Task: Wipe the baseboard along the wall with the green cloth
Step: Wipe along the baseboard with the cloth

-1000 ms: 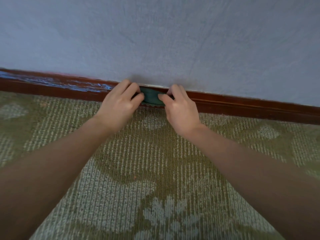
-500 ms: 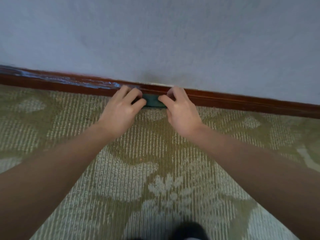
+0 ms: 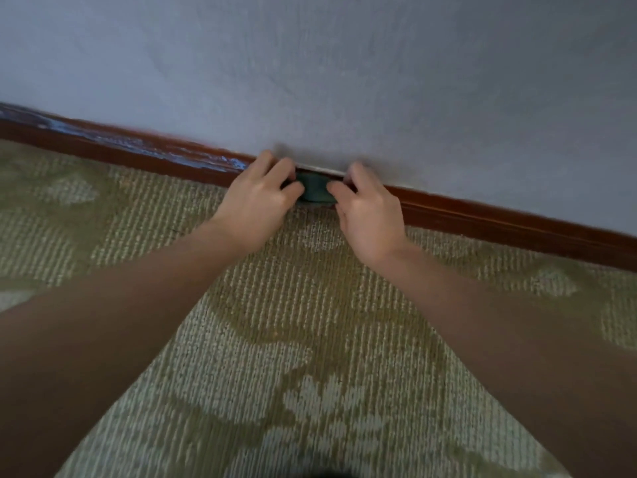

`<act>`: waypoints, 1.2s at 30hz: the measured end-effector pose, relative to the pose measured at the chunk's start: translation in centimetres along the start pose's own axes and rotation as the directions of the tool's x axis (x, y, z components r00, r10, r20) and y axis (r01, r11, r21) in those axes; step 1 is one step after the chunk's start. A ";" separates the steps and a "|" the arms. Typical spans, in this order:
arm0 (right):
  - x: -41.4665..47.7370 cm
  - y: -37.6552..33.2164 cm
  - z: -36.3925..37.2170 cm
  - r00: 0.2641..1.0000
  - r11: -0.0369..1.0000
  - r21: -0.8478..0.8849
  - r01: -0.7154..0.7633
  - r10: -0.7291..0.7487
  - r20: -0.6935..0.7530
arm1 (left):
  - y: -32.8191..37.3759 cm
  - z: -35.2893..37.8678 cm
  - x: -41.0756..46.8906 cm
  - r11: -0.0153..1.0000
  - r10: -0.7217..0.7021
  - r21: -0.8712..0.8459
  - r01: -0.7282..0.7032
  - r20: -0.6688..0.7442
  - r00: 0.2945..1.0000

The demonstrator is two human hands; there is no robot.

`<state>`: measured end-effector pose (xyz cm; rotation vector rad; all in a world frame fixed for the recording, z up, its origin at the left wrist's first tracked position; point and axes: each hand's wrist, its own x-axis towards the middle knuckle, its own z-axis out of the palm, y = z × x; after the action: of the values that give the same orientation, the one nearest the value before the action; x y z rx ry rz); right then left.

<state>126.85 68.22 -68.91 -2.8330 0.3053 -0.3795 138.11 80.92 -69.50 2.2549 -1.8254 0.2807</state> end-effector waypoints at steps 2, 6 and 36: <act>0.1 0.1 -0.1 1.000 0.999 -0.025 0.027 -0.027 0.004 | 0.0 -0.1 0.2 1.000 0.014 0.003 -0.014 0.025 1.000; 0.4 -0.1 0.6 0.998 0.996 -0.078 0.047 -0.049 -0.033 | -1.1 0.1 0.0 0.993 0.112 0.040 -0.113 0.023 0.993; 0.9 -2.5 3.4 0.993 0.995 -0.091 -0.043 0.033 -0.115 | -3.6 2.2 -2.7 0.995 0.100 0.028 -0.097 -0.213 0.972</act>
<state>129.04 71.16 -71.15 -2.8973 0.4093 -0.5325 141.11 83.51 -72.59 2.0564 -1.8286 0.5367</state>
